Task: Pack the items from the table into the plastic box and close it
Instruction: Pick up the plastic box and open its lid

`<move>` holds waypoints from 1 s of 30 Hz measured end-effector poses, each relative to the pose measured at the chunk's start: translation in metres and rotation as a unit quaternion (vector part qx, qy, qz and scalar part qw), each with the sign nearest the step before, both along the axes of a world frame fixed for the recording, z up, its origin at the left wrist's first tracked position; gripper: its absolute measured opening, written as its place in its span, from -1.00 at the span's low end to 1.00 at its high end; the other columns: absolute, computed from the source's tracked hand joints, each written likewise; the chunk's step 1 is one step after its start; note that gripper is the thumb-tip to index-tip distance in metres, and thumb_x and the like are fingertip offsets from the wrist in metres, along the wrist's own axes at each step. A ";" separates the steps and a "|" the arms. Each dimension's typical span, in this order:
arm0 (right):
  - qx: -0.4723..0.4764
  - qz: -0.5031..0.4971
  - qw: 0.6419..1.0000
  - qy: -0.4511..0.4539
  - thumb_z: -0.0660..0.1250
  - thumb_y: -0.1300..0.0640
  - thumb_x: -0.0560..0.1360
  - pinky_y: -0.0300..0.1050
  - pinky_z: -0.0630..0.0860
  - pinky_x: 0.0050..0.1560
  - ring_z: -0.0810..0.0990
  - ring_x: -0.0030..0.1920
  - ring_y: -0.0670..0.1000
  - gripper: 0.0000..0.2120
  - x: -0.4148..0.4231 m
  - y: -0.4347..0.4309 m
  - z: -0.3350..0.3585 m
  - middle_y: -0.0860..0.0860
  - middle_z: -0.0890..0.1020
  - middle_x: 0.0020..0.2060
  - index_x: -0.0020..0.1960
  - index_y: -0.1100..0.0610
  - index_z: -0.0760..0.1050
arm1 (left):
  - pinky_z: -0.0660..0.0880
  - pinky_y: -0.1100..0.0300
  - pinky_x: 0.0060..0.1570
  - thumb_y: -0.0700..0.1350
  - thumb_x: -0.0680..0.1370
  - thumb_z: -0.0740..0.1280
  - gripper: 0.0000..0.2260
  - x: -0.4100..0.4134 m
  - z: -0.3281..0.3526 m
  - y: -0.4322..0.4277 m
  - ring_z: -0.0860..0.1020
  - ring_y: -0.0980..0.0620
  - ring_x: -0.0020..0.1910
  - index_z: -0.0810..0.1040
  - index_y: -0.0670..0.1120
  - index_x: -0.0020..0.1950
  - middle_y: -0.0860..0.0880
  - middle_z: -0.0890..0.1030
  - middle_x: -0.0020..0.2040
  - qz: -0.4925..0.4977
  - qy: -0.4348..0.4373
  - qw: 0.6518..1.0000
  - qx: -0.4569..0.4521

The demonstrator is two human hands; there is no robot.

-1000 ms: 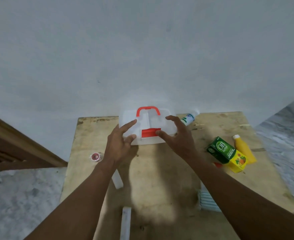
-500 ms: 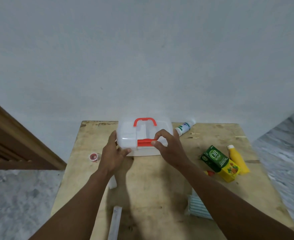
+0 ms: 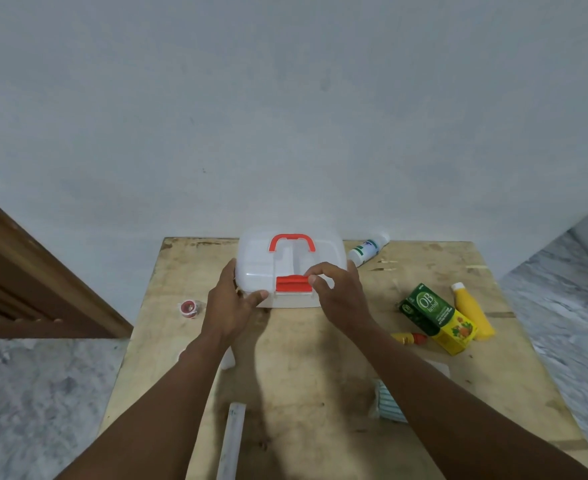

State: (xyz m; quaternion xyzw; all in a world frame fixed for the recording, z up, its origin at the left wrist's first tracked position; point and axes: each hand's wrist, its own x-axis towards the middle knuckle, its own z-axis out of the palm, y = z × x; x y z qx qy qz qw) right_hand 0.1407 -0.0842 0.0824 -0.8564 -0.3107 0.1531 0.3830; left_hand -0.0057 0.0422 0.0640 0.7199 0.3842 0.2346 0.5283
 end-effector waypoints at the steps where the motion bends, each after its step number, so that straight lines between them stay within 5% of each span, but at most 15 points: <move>1: 0.001 -0.003 1.000 0.002 0.26 0.08 0.59 0.07 0.45 0.32 0.39 0.30 0.06 -0.87 0.000 0.001 0.002 -0.06 0.56 0.10 -0.09 -0.11 0.51 | 0.40 0.50 -0.17 -0.20 0.43 0.51 -0.40 0.000 -0.001 0.000 0.54 0.07 0.11 0.37 -0.04 0.42 0.09 0.54 0.18 -0.001 0.000 1.000 0.001; 5: -0.002 0.000 1.000 0.019 0.27 0.12 0.59 0.13 0.42 0.34 0.37 0.32 0.10 -0.85 -0.001 0.002 0.011 -0.33 0.42 -0.17 -0.12 -0.10 0.48 | 0.43 0.55 -0.20 -0.19 0.44 0.51 -0.41 -0.001 -0.005 0.000 0.55 0.04 0.14 0.37 -0.05 0.41 0.05 0.56 0.22 -0.006 -0.009 1.000 0.007; 10: -0.005 -0.005 1.000 0.021 0.27 0.12 0.57 0.12 0.44 0.27 0.38 0.28 0.09 -0.83 0.001 0.003 0.010 -0.08 0.60 0.01 -0.14 -0.10 0.52 | 0.48 0.54 -0.14 -0.19 0.42 0.52 -0.44 -0.003 -0.011 0.003 0.59 0.07 0.12 0.43 -0.04 0.38 0.04 0.62 0.19 -0.012 -0.029 0.999 -0.005; 16: 0.011 -0.011 0.999 0.044 0.29 0.06 0.54 0.18 0.48 0.22 0.44 0.23 0.09 -0.76 -0.001 0.003 0.010 -0.17 0.59 -0.09 -0.27 -0.18 0.50 | 0.50 0.43 -0.08 -0.22 0.39 0.53 -0.49 -0.005 -0.017 0.005 0.63 0.22 0.02 0.52 0.02 0.31 0.12 0.68 0.07 -0.014 -0.041 0.999 -0.020; 21: 0.076 -0.029 0.993 0.089 0.29 0.18 0.57 -0.08 0.50 0.10 0.57 0.06 -0.01 -0.83 0.000 0.005 0.020 -0.05 0.65 -0.09 -0.15 0.01 0.59 | 0.50 0.45 -0.09 -0.20 0.41 0.52 -0.54 -0.007 -0.020 0.008 0.63 0.23 0.00 0.54 -0.02 0.28 0.11 0.68 0.05 -0.011 -0.032 0.999 -0.007; 24: 0.073 -0.028 0.992 0.100 0.29 0.21 0.57 -0.17 0.44 0.00 0.57 0.04 -0.01 -0.86 0.002 0.005 0.028 -0.03 0.65 -0.08 -0.12 0.08 0.59 | 0.56 0.29 0.04 -0.18 0.41 0.53 -0.49 -0.007 -0.020 0.009 0.63 0.20 0.05 0.51 0.05 0.32 0.16 0.67 0.06 -0.014 -0.031 0.999 -0.015; 30: 0.041 -0.029 0.994 0.096 0.29 0.17 0.58 -0.13 0.47 0.04 0.54 0.04 -0.05 -0.89 -0.001 0.010 0.036 -0.06 0.62 -0.06 -0.08 0.07 0.58 | 0.43 0.41 -0.03 0.07 0.40 0.54 -0.28 -0.005 -0.009 0.009 0.55 0.21 0.09 0.30 0.19 0.49 0.24 0.59 0.15 -0.040 0.008 0.999 -0.013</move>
